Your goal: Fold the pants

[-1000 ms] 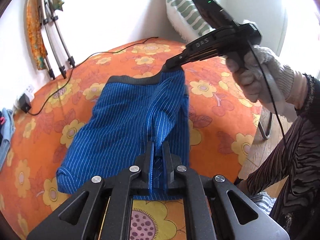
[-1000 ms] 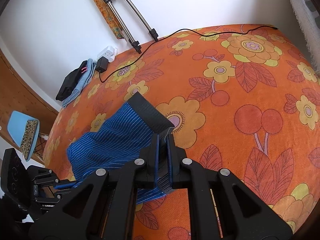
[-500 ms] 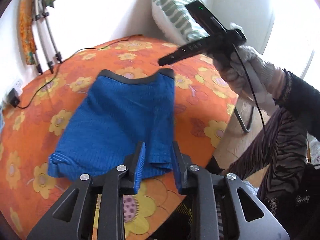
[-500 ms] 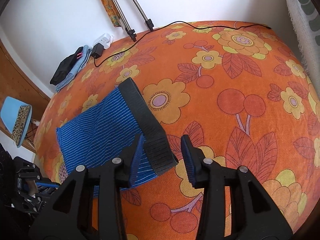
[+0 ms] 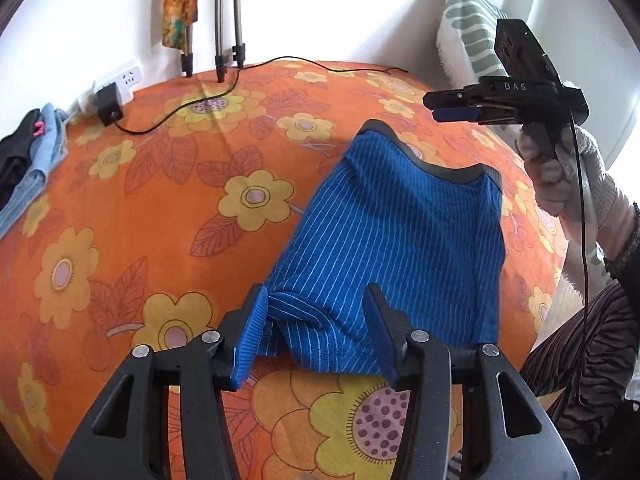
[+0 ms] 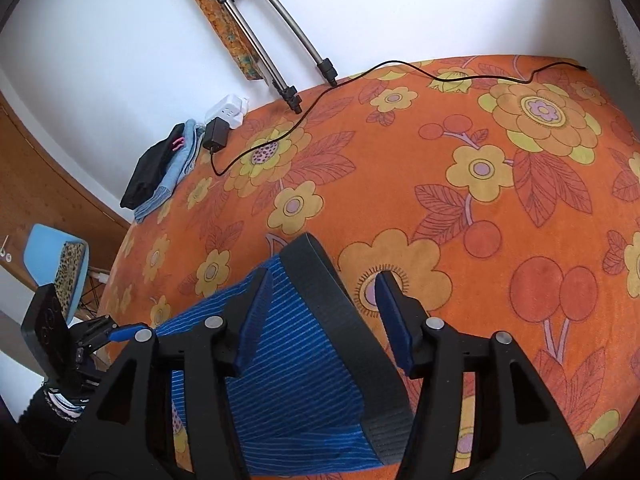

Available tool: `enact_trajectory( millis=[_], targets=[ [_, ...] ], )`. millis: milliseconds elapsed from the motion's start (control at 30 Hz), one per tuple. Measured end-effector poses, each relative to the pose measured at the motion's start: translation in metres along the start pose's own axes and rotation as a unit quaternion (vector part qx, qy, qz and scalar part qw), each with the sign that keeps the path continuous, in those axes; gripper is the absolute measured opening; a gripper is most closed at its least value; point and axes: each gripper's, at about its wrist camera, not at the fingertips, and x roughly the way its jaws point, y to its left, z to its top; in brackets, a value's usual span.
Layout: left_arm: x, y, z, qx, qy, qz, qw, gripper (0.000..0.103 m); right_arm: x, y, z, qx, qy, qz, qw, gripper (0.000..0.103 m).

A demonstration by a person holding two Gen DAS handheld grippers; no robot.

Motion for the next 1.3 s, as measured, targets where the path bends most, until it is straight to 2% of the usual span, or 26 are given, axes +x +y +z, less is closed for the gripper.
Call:
enact_trajectory(
  millis=[233, 333, 400, 433, 467, 500, 567, 600, 633, 700, 800, 900, 1000, 1033, 1067, 1233, 1300],
  targets=[
    [0.011, 0.009, 0.001, -0.009, 0.013, -0.009, 0.9998, 0.048, 0.05, 0.014, 0.015, -0.019, 0.044, -0.003, 0.999, 0.058],
    [0.013, 0.015, 0.003, -0.015, 0.014, 0.007, 0.9998, 0.048, 0.064, 0.02, 0.015, -0.036, 0.061, -0.006, 0.997, 0.058],
    [0.013, 0.023, 0.003, -0.031, 0.014, 0.002, 0.9994, 0.048, 0.073, 0.024, 0.014, -0.047, 0.072, -0.013, 0.996, 0.058],
    [0.013, 0.026, 0.003, -0.039, 0.016, -0.008, 0.9991, 0.048, 0.077, 0.024, 0.012, -0.052, 0.08, -0.014, 0.995, 0.055],
    [0.013, 0.026, 0.003, -0.04, 0.017, -0.013, 0.999, 0.048, 0.081, 0.026, 0.011, -0.058, 0.085, -0.016, 0.995, 0.044],
    [0.014, 0.025, 0.003, -0.036, 0.016, -0.013, 0.9991, 0.048, 0.084, 0.029, 0.009, -0.065, 0.092, -0.017, 0.994, 0.038],
    [0.015, 0.022, 0.003, -0.029, 0.012, -0.018, 0.9993, 0.033, 0.087, 0.034, 0.007, -0.076, 0.093, -0.016, 0.993, 0.027],
    [0.015, 0.02, 0.004, -0.027, 0.014, -0.023, 0.9993, 0.012, 0.087, 0.036, 0.007, -0.08, 0.092, -0.017, 0.992, 0.026],
    [0.016, 0.018, 0.004, -0.023, 0.014, -0.022, 0.9994, 0.008, 0.087, 0.038, 0.008, -0.082, 0.088, -0.019, 0.993, 0.025],
    [0.014, 0.014, 0.005, -0.014, 0.008, -0.007, 0.9999, 0.007, 0.084, 0.039, 0.011, -0.08, 0.079, -0.017, 0.994, 0.024],
    [0.008, 0.024, 0.007, -0.034, 0.0, 0.009, 0.9994, 0.006, 0.081, 0.035, 0.017, -0.067, 0.066, -0.019, 0.995, 0.02],
    [0.009, 0.029, 0.004, -0.035, 0.004, 0.02, 0.9992, 0.006, 0.083, 0.029, 0.021, -0.055, 0.069, -0.021, 0.996, 0.021],
    [0.011, 0.028, 0.001, -0.031, 0.013, 0.037, 0.9988, 0.013, 0.085, 0.026, 0.022, -0.056, 0.078, -0.04, 0.995, 0.036],
    [0.011, 0.03, 0.001, -0.035, 0.014, 0.036, 0.9987, 0.017, 0.082, 0.025, 0.022, -0.056, 0.073, -0.048, 0.995, 0.046],
    [0.008, 0.031, 0.003, -0.039, 0.011, 0.036, 0.9985, 0.018, 0.076, 0.023, 0.023, -0.056, 0.065, -0.053, 0.995, 0.049],
    [-0.013, 0.031, 0.013, -0.033, -0.027, 0.059, 0.9974, 0.019, 0.03, 0.019, 0.012, -0.063, 0.03, -0.064, 0.996, 0.049],
    [-0.02, 0.024, 0.017, -0.027, -0.043, 0.06, 0.9969, 0.019, 0.013, 0.022, 0.0, -0.081, 0.019, -0.087, 0.993, 0.049]
  ],
)
